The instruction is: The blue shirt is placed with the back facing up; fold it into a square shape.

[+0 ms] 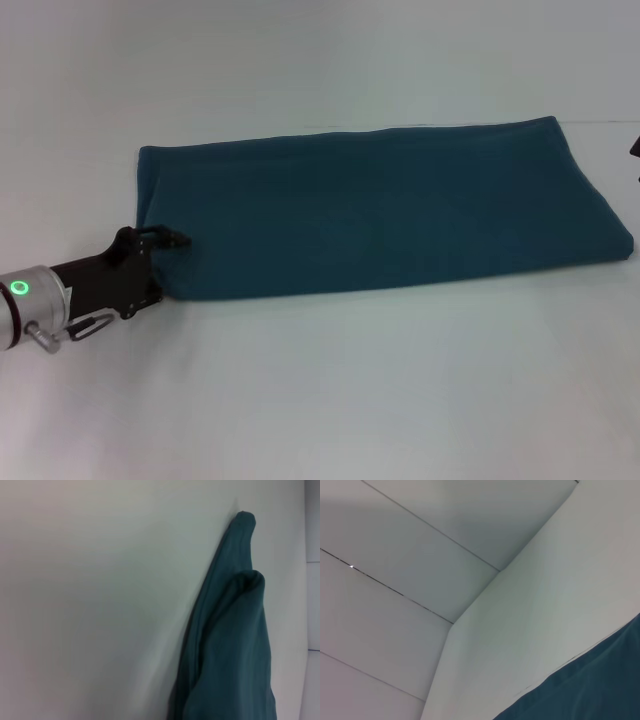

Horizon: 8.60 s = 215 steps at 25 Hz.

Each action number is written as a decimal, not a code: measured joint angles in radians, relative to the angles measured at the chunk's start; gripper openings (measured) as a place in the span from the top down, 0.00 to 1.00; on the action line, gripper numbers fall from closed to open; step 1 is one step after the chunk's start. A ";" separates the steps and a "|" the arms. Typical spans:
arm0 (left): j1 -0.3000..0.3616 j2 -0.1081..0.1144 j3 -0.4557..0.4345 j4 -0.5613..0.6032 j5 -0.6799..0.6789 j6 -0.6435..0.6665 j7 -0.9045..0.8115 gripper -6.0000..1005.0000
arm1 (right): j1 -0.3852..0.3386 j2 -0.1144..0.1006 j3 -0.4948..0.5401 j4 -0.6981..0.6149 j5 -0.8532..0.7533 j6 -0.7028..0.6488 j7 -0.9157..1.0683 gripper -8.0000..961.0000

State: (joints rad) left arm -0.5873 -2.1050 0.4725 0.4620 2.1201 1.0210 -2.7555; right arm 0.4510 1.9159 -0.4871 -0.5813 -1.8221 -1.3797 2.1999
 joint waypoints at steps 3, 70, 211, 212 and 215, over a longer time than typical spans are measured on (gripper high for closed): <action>-0.005 -0.002 0.000 0.000 -0.003 -0.011 0.011 0.45 | 0.000 0.000 0.002 0.000 0.000 0.000 0.000 0.28; -0.058 0.083 -0.067 0.422 -0.006 0.479 0.345 0.94 | 0.007 0.009 0.008 0.057 -0.008 0.020 0.007 0.28; 0.155 -0.024 -0.143 0.130 -0.295 0.506 0.968 0.12 | 0.475 0.184 -1.004 -0.279 -0.801 0.392 0.040 0.29; 0.154 -0.023 -0.143 0.129 -0.295 0.504 0.968 0.12 | 0.474 0.184 -1.005 -0.279 -0.801 0.399 0.041 0.29; 0.150 -0.023 -0.143 0.128 -0.295 0.498 0.968 0.12 | 0.470 0.184 -1.008 -0.277 -0.804 0.427 0.042 0.29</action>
State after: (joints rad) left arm -0.4370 -2.1279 0.3297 0.5905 1.8248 1.5187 -1.7875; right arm 0.9208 2.1000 -1.4954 -0.8582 -2.6259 -0.9524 2.2418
